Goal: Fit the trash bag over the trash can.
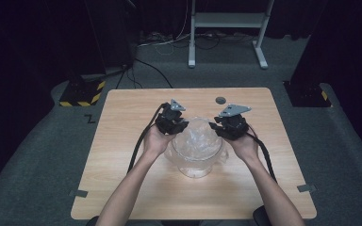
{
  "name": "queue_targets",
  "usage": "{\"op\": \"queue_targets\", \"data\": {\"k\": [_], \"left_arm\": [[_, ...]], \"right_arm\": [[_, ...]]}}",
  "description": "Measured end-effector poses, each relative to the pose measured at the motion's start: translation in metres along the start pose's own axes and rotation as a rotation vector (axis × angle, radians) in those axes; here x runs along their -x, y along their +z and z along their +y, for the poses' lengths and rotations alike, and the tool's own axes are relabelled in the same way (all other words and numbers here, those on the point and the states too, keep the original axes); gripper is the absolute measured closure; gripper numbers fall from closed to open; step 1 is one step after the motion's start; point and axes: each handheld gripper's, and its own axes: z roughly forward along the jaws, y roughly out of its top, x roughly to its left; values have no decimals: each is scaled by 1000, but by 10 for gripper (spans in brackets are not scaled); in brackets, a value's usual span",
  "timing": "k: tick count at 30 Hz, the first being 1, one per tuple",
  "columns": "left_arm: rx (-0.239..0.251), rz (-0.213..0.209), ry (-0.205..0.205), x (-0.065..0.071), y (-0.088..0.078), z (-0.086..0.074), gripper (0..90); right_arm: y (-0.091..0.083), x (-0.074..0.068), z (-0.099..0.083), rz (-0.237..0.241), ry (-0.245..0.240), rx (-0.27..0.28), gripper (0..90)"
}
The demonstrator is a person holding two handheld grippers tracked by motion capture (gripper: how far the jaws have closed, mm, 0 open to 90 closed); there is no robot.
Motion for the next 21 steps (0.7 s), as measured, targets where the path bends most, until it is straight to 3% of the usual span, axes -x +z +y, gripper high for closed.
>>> {"op": "queue_targets", "data": {"k": [3, 5, 8, 12, 15, 18, 21], "left_arm": [[9, -8, -4, 2, -2, -1, 573], [11, -6, -3, 4, -3, -1, 511], [10, 3, 3, 5, -4, -2, 487], [-9, 28, -13, 2, -1, -4, 495], [24, 0, -15, 1, -1, -4, 471], [71, -58, 23, 7, -3, 0, 393], [67, -98, 57, 14, -2, 6, 305]], "right_arm": [[-7, -2, 0, 22, 4, 29, 633], [-13, -4, 1, 31, 7, 52, 615], [-19, -5, 0, 29, 3, 59, 598], [-24, -5, -14, 40, 5, 26, 589], [-27, 0, -20, 68, 52, 42, 578], [-26, -2, -19, 68, 38, 51, 579], [-22, -3, -16, 73, 39, 52, 579]]}}
